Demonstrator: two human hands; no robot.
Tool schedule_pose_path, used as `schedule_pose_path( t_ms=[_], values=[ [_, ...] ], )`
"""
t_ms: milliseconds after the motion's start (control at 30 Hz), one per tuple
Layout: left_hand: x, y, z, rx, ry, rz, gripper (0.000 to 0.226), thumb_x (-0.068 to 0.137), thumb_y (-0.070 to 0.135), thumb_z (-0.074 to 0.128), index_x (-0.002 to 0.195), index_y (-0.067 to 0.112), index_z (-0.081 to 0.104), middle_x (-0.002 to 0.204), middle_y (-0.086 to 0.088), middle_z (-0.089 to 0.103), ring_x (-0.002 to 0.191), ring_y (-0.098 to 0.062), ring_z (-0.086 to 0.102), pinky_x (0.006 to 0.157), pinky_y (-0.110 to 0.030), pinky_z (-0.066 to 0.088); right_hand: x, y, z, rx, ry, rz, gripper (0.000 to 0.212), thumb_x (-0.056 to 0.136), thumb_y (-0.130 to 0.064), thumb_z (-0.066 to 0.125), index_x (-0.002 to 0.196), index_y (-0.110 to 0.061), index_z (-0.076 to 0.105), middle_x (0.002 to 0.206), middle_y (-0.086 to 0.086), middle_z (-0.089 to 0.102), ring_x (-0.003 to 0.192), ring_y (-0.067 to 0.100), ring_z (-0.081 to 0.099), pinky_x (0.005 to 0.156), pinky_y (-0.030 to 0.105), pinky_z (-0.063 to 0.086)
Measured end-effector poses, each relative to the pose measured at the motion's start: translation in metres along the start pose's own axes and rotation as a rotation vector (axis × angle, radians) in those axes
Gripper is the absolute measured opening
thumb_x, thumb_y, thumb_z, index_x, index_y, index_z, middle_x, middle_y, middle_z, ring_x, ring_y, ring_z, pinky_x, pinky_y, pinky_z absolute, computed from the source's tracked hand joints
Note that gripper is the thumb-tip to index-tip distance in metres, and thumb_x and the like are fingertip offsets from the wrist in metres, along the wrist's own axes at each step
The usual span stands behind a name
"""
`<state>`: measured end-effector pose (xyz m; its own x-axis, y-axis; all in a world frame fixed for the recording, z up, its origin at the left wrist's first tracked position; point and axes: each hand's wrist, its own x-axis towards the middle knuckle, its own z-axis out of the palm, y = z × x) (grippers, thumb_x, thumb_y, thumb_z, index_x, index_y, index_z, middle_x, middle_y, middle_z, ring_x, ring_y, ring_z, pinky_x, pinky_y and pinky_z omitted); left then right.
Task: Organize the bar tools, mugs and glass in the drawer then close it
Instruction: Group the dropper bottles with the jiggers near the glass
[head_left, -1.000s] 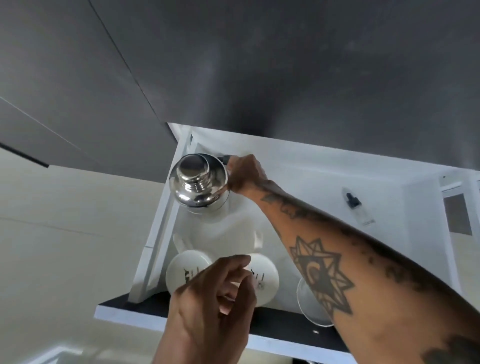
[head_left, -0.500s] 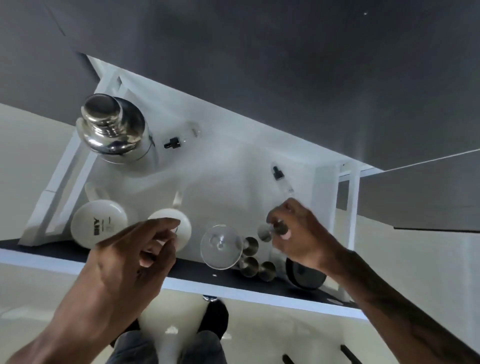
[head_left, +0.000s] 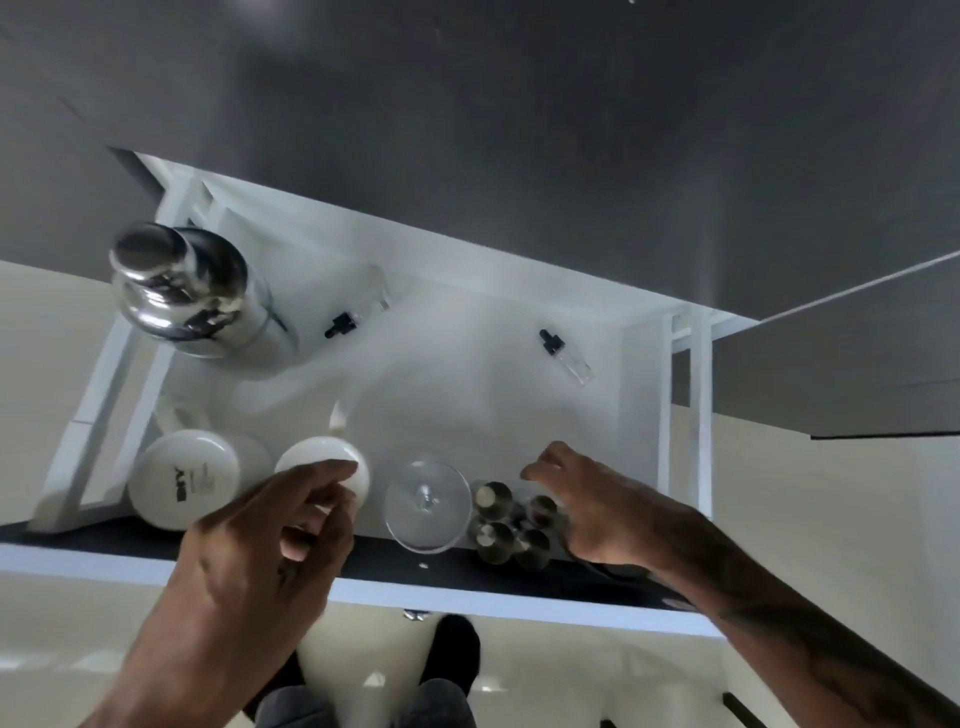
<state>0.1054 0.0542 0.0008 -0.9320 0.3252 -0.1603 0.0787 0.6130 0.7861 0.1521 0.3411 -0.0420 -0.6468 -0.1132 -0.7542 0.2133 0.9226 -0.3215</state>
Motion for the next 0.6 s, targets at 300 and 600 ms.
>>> schedule_pose_path(
  t_ms=[300, 600],
  values=[
    [0.041, -0.009, -0.016, 0.069, 0.002, 0.051, 0.020, 0.085, 0.016, 0.069, 0.102, 0.026, 0.071, 0.089, 0.017, 0.068, 0.075, 0.001, 0.066, 0.057, -0.019, 0.054, 0.155, -0.101, -0.062, -0.193, 0.619, -0.278, 0.055, 0.086, -0.003, 0.054, 0.137, -0.021, 0.049, 0.149, 0.007, 0.037, 0.125, 0.029, 0.043, 0.092, 0.040, 0.045],
    [0.120, -0.020, 0.007, 0.023, -0.041, -0.202, 0.037, 0.086, 0.026, 0.067, 0.121, 0.015, 0.062, 0.109, -0.001, 0.071, 0.073, -0.015, 0.072, 0.072, -0.033, 0.059, 0.186, -0.072, -0.043, 0.304, 0.783, -0.151, 0.037, 0.085, -0.013, 0.067, 0.121, -0.022, 0.061, 0.112, 0.005, 0.060, 0.095, 0.021, 0.059, 0.084, 0.036, 0.054]
  ],
)
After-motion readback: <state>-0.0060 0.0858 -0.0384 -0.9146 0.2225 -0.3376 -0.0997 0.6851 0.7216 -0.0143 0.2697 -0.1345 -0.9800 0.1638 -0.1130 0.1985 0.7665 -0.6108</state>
